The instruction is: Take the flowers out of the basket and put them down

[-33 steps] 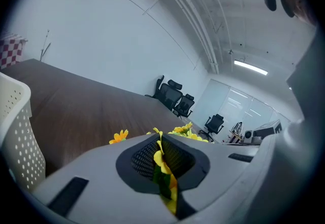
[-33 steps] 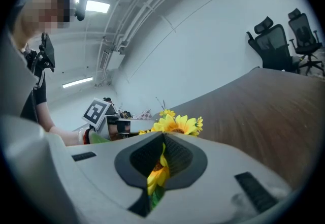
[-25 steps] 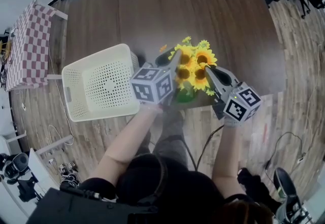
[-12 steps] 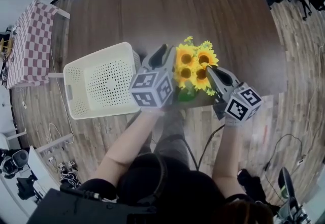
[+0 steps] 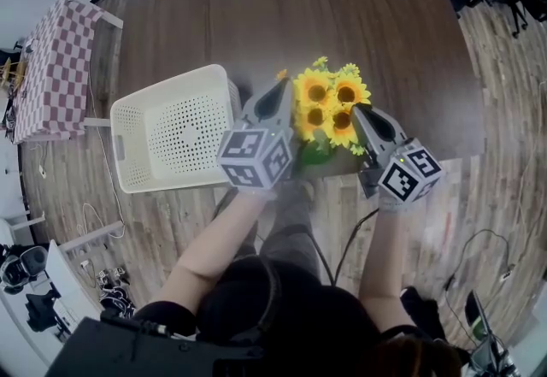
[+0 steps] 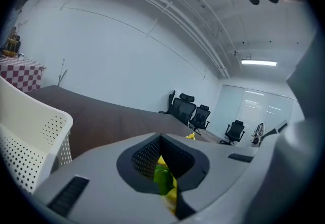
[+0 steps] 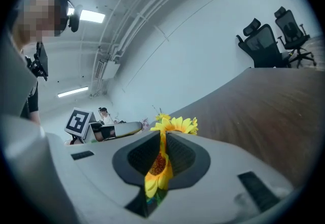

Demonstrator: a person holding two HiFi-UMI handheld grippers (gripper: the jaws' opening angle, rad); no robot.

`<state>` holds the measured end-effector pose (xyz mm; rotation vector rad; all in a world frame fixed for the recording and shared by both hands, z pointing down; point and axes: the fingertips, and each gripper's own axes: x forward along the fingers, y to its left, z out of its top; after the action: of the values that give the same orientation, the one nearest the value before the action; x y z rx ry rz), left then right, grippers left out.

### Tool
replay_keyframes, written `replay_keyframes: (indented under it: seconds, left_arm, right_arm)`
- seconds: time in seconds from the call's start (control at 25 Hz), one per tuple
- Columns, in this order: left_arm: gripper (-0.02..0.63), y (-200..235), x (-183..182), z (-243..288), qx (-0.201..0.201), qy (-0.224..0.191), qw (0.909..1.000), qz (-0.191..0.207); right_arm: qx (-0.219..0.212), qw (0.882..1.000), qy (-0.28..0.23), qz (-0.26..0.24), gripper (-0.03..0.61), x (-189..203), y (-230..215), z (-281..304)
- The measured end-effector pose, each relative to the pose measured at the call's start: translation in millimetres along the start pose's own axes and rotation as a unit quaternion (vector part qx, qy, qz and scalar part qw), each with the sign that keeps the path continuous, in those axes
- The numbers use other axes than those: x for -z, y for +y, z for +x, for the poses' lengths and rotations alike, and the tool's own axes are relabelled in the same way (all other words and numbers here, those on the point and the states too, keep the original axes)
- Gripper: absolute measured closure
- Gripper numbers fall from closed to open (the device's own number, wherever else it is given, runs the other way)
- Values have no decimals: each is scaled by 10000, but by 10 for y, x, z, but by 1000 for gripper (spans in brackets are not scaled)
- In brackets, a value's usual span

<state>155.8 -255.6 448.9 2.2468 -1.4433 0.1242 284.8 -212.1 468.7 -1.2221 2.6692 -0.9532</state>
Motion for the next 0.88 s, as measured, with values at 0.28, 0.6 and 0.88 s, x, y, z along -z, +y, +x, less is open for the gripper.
replay_keyframes:
  seconds: [0.28, 0.6, 0.88]
  left_arm:
    - [614, -57, 93, -92, 86, 50, 9999, 14]
    - [614, -90, 159, -219, 98, 1, 10000, -17]
    - [614, -273, 159, -383, 537, -174, 9981, 232]
  right_arm:
    - [41, 9998, -87, -165, 538, -21, 42, -69]
    - [4, 9994, -186, -284, 538, -65, 61, -168]
    - [-154, 9986, -232, -454, 574, -53, 251, -253]
